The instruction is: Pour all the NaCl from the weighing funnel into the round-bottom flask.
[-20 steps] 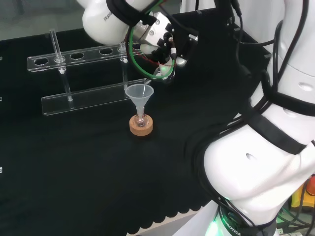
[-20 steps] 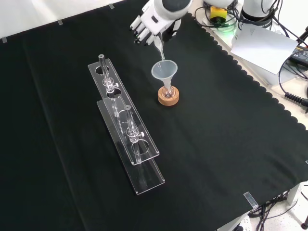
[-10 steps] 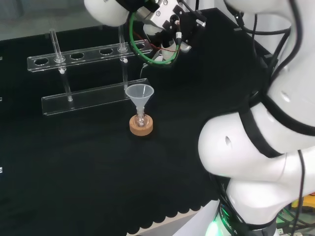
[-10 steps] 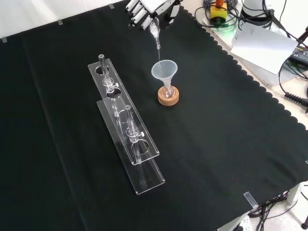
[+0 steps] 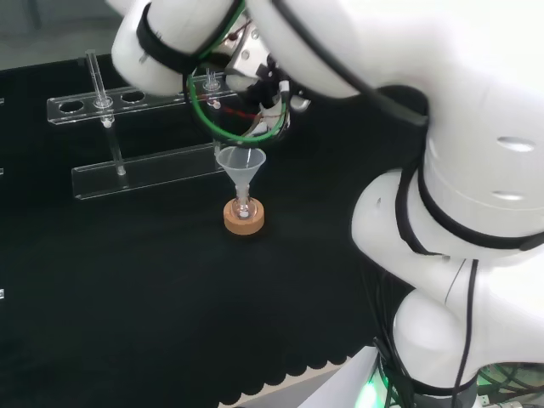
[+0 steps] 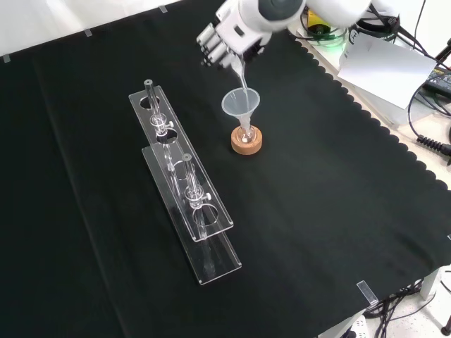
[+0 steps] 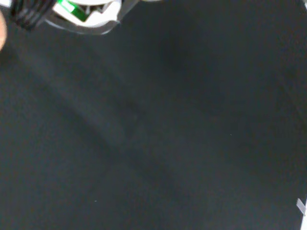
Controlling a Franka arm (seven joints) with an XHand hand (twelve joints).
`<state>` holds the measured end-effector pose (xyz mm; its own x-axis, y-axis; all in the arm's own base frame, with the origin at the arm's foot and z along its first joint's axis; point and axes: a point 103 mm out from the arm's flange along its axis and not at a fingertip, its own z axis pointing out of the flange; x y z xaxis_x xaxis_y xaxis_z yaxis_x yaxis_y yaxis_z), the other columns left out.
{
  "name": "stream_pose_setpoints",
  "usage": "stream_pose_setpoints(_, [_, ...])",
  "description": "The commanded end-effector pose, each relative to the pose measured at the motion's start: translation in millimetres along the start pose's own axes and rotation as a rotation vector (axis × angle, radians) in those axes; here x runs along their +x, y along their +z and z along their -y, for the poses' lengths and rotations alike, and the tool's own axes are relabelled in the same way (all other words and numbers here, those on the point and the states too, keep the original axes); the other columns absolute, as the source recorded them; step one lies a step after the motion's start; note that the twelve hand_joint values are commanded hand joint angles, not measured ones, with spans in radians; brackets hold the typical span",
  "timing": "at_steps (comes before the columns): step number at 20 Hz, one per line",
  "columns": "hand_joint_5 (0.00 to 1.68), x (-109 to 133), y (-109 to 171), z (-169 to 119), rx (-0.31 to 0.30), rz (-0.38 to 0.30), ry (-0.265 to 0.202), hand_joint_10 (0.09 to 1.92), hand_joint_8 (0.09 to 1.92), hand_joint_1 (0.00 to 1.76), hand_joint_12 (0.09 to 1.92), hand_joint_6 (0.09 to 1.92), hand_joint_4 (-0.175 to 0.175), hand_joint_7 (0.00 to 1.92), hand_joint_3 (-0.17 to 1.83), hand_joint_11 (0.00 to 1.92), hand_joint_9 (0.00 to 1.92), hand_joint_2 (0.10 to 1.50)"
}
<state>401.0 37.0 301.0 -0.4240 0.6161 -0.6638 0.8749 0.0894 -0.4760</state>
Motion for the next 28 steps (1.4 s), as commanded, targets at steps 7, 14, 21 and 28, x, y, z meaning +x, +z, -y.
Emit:
stream_pose_setpoints(7, [1.19, -11.5, 32.1, -6.1, 0.065, -0.01, 0.015, 0.48, 0.64, 1.1, 1.22, 0.83, 0.175, 0.46, 0.7, 0.56, 0.79, 0.67])
stream_pose_setpoints(14, [1.19, -11.7, 32.1, -5.8, 0.064, 0.023, 0.011, 0.48, 0.64, 1.1, 1.22, 0.83, 0.175, 0.46, 0.7, 0.56, 0.78, 0.67])
stream_pose_setpoints(21, [1.19, -10.9, 30.5, -4.7, 0.062, 0.042, 0.008, 0.48, 0.64, 1.1, 1.22, 0.83, 0.175, 0.46, 0.7, 0.56, 0.78, 0.67])
stream_pose_setpoints(28, [1.19, -8.4, 29.1, -4.3, 0.06, 0.063, 0.007, 0.48, 0.64, 1.1, 1.22, 0.83, 0.175, 0.46, 0.7, 0.56, 0.78, 0.67])
